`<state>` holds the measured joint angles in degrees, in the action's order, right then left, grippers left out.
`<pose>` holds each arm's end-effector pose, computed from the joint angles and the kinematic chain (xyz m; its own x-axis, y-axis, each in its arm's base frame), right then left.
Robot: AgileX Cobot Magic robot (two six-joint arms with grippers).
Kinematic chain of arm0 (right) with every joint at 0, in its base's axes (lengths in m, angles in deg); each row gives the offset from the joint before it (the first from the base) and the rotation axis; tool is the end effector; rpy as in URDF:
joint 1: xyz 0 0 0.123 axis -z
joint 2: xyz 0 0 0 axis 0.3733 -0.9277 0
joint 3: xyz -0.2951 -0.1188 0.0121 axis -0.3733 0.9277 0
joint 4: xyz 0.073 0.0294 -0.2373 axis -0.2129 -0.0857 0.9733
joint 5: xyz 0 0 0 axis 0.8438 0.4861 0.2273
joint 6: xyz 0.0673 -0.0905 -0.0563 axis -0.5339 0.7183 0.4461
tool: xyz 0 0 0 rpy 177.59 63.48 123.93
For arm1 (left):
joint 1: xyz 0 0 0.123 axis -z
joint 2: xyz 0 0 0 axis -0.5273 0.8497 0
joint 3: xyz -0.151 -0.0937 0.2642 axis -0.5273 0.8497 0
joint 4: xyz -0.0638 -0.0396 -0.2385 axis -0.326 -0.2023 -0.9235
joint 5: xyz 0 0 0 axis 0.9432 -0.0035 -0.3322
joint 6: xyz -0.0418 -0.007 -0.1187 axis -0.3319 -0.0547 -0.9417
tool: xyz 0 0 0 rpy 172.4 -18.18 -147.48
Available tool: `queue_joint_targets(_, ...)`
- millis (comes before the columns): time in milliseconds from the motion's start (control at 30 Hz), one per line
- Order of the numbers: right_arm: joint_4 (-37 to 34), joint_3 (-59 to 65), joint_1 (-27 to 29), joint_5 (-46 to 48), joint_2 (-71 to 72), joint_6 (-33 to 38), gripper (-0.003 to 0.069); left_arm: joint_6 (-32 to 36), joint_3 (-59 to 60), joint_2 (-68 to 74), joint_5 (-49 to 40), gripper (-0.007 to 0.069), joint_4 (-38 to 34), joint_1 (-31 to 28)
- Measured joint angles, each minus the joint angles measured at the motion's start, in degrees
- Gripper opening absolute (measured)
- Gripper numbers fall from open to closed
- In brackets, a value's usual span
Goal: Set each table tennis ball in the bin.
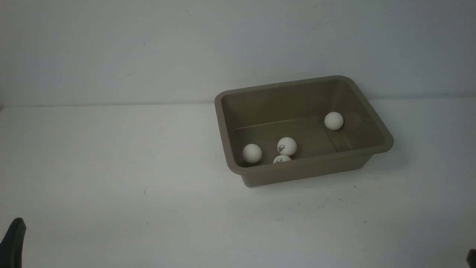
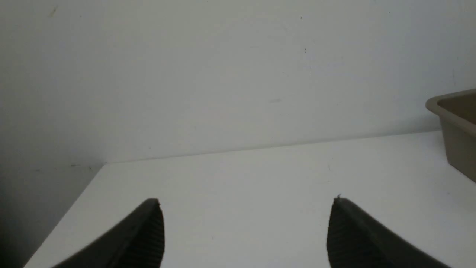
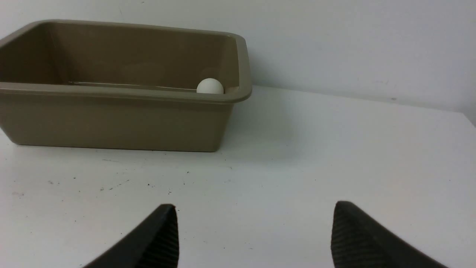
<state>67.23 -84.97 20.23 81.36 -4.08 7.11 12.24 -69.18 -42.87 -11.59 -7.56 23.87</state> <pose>0.0508 0.0129 0.1639 -0.2548 -0.1215 -0.9593 -0.1462 0.9855 -0.0860 0.0653 0.0027 0.2120 -0.0348 0.0613 -0.9975 -0.0873 0.9941 0.0642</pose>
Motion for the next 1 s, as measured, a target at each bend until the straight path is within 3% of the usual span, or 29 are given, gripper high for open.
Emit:
queue_joint_targets(100,0.0,0.0,0.0,0.0,0.0,0.0,0.0501,-10.4,0.0,0.0,-2.6,0.0531,11.3,-0.1)
queue_joint_targets(200,0.0,0.0,0.0,0.0,0.0,0.0,0.0501,-28.4,0.0,0.0,-5.5,0.0531,28.5,-0.1)
queue_joint_targets(267,0.0,0.0,0.0,0.0,0.0,0.0,0.0501,-44.3,0.0,0.0,-7.7,0.0531,44.1,-0.1)
queue_joint_targets(367,0.0,0.0,0.0,0.0,0.0,0.0,0.0501,-60.9,1.6,0.0,-7.8,0.0531,59.6,-0.1)
queue_joint_targets(433,0.0,0.0,0.0,0.0,0.0,0.0,0.0501,-66.6,2.3,0.0,-6.8,0.0531,65.9,-0.1)
queue_joint_targets(633,0.0,0.0,0.0,0.0,0.0,0.0,0.0501,-70.9,2.3,-1.7,-6.9,0.0531,72.5,-0.1)
queue_joint_targets(1000,0.0,0.0,0.0,0.0,0.0,0.4,0.0501,-71.6,2.3,-6.7,-18.5,0.0531,72.9,0.0)
